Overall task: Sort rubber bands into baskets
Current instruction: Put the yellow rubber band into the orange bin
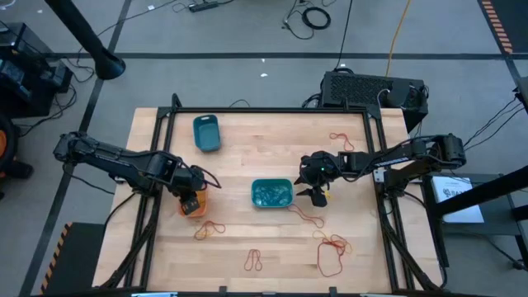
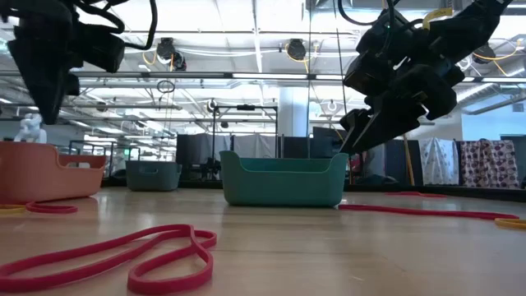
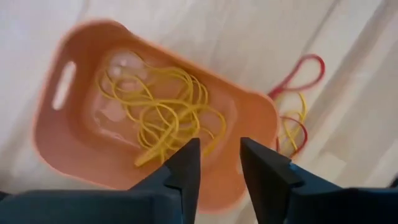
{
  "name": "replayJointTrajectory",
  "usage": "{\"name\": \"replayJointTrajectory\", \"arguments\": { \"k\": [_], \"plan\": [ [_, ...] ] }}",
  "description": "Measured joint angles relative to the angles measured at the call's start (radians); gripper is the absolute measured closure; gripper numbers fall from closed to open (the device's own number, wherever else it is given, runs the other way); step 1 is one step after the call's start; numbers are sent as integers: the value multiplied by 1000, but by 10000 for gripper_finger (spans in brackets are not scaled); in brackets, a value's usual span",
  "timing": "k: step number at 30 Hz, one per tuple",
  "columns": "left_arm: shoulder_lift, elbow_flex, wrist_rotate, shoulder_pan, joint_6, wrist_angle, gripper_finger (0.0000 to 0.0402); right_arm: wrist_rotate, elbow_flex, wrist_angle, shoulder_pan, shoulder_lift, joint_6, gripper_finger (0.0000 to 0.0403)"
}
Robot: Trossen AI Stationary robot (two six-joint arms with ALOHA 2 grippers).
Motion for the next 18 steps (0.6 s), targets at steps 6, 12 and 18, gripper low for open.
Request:
{"name": "replayJointTrajectory", "arguments": {
  "k": [6,12,18],
  "plan": [
    [0,0,-74,0,111,193,281,-1,0,6,0,0,44,209],
    [15,1,-188,-1,478,653,281,-65,21,-28,25,0,250,209],
    [145,2,-213,-8,848,961,281,-74,84,-206,161,1,399,209]
  ]
}}
